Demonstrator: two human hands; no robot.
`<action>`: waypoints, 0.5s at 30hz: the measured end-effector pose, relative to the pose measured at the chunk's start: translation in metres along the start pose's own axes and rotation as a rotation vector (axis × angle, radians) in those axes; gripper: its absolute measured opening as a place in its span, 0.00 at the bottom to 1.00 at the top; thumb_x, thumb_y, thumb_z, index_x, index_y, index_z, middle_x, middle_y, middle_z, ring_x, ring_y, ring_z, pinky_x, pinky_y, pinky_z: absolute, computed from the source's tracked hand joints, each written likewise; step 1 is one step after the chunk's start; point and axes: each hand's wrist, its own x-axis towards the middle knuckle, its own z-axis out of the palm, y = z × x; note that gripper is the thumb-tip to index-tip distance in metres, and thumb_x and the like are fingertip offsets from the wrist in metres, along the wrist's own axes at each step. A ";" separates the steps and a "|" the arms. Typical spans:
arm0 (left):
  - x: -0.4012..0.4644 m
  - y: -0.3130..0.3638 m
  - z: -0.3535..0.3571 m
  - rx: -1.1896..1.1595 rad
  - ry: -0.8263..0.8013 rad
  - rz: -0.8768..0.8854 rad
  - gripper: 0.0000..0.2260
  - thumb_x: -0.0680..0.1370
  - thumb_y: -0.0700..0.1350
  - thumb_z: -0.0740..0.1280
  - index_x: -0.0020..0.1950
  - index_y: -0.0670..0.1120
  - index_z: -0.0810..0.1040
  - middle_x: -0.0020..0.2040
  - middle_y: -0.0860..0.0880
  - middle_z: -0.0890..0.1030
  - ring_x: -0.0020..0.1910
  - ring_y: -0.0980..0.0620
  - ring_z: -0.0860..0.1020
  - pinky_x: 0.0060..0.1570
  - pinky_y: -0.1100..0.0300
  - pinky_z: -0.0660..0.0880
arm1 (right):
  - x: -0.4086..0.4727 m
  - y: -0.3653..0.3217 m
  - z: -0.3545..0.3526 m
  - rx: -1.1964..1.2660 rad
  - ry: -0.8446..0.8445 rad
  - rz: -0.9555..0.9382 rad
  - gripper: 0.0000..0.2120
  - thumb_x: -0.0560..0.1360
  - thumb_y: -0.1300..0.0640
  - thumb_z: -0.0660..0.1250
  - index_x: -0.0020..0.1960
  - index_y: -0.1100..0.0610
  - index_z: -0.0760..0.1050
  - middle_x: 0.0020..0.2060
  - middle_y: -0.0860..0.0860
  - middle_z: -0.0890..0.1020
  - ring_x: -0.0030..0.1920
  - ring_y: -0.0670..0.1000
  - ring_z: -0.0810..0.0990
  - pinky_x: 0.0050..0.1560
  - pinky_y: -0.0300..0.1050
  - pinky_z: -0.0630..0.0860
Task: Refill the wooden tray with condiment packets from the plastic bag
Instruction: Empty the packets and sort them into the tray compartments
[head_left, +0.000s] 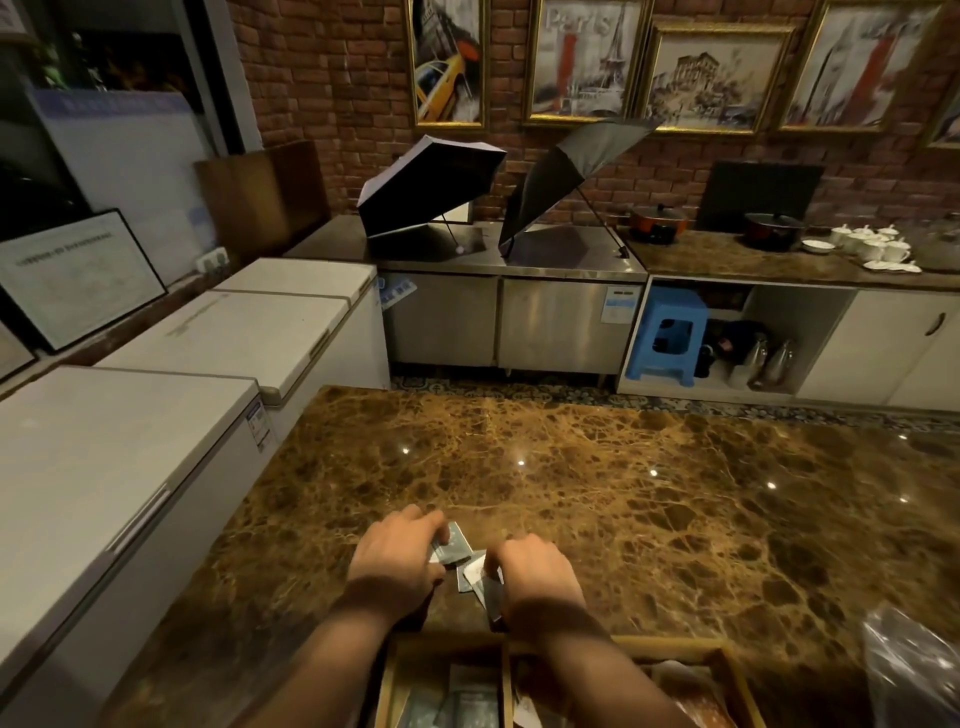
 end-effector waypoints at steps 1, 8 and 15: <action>-0.003 -0.003 -0.002 -0.014 0.024 -0.009 0.14 0.73 0.54 0.73 0.57 0.58 0.74 0.55 0.55 0.76 0.58 0.51 0.75 0.56 0.55 0.71 | 0.000 -0.001 0.001 0.024 0.012 0.003 0.12 0.79 0.57 0.64 0.60 0.53 0.79 0.59 0.56 0.80 0.60 0.59 0.79 0.58 0.51 0.76; -0.033 -0.002 -0.024 -0.061 0.166 -0.010 0.15 0.71 0.53 0.75 0.56 0.58 0.77 0.53 0.56 0.78 0.52 0.51 0.78 0.46 0.58 0.73 | -0.014 -0.001 -0.007 0.122 0.165 -0.086 0.07 0.78 0.54 0.65 0.55 0.51 0.77 0.52 0.51 0.79 0.53 0.55 0.79 0.46 0.45 0.70; -0.092 0.010 -0.025 -0.162 0.094 -0.006 0.15 0.74 0.58 0.72 0.60 0.62 0.75 0.55 0.61 0.75 0.55 0.59 0.75 0.55 0.63 0.73 | -0.035 0.000 -0.032 0.273 0.238 -0.099 0.11 0.74 0.61 0.70 0.51 0.47 0.81 0.49 0.44 0.82 0.50 0.47 0.80 0.50 0.41 0.78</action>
